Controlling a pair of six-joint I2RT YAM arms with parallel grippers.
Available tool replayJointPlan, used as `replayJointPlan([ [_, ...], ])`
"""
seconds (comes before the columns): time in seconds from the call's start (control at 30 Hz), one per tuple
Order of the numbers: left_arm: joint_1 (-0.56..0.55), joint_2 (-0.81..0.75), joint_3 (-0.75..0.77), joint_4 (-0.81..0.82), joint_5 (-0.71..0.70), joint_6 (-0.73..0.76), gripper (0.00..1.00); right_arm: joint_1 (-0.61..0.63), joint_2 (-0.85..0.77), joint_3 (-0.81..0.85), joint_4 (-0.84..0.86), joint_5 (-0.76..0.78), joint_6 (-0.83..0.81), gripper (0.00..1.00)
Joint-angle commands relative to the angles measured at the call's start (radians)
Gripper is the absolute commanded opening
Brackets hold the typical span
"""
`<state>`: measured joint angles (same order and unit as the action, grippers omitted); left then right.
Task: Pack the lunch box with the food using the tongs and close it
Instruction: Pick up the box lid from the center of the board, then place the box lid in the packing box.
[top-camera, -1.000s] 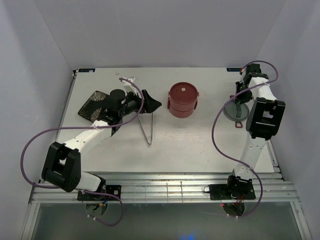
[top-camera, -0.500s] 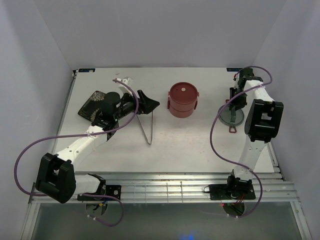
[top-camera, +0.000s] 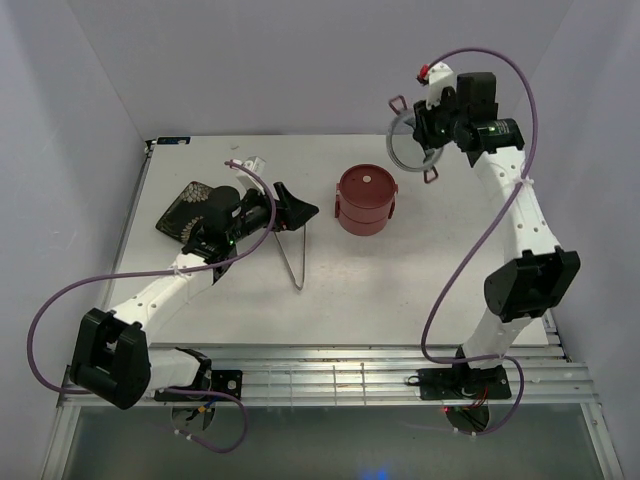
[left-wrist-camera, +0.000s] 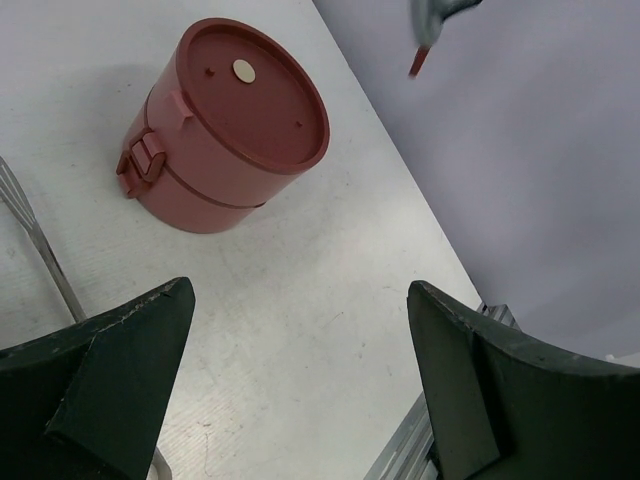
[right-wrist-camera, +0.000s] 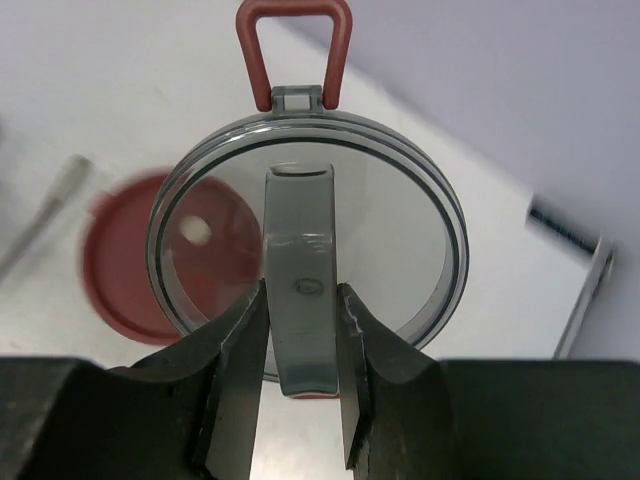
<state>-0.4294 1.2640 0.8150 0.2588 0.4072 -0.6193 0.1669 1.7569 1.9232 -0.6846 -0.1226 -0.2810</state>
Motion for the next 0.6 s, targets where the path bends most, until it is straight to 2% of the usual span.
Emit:
replayJointPlan([
  [0.0, 0.0, -0.06, 0.021, -0.019, -0.008, 0.013, 0.98, 0.002, -0.002, 0.081, 0.103, -0.293, -0.187, 0.08],
  [0.07, 0.0, -0.074, 0.027, -0.044, -0.028, 0.03, 0.98, 0.006, 0.038, 0.144, 0.059, -0.392, -0.262, 0.08],
  [0.1, 0.001, -0.078, 0.033, -0.059, -0.033, 0.033, 0.98, 0.028, 0.091, 0.186, 0.015, -0.413, -0.382, 0.08],
  [0.13, 0.001, -0.084, 0.035, -0.067, -0.037, 0.038, 0.98, 0.042, 0.114, 0.253, -0.06, -0.42, -0.438, 0.08],
  [0.2, 0.001, -0.103, 0.033, -0.076, -0.062, 0.049, 0.98, 0.066, 0.159, 0.289, -0.105, -0.399, -0.544, 0.08],
  [0.33, 0.001, -0.115, 0.035, -0.081, -0.12, 0.061, 0.98, 0.079, 0.164, 0.243, -0.124, -0.37, -0.632, 0.08],
  [0.57, 0.001, -0.069, -0.007, -0.013, -0.119, 0.023, 0.98, 0.154, 0.196, 0.263, -0.243, -0.443, -0.785, 0.08],
])
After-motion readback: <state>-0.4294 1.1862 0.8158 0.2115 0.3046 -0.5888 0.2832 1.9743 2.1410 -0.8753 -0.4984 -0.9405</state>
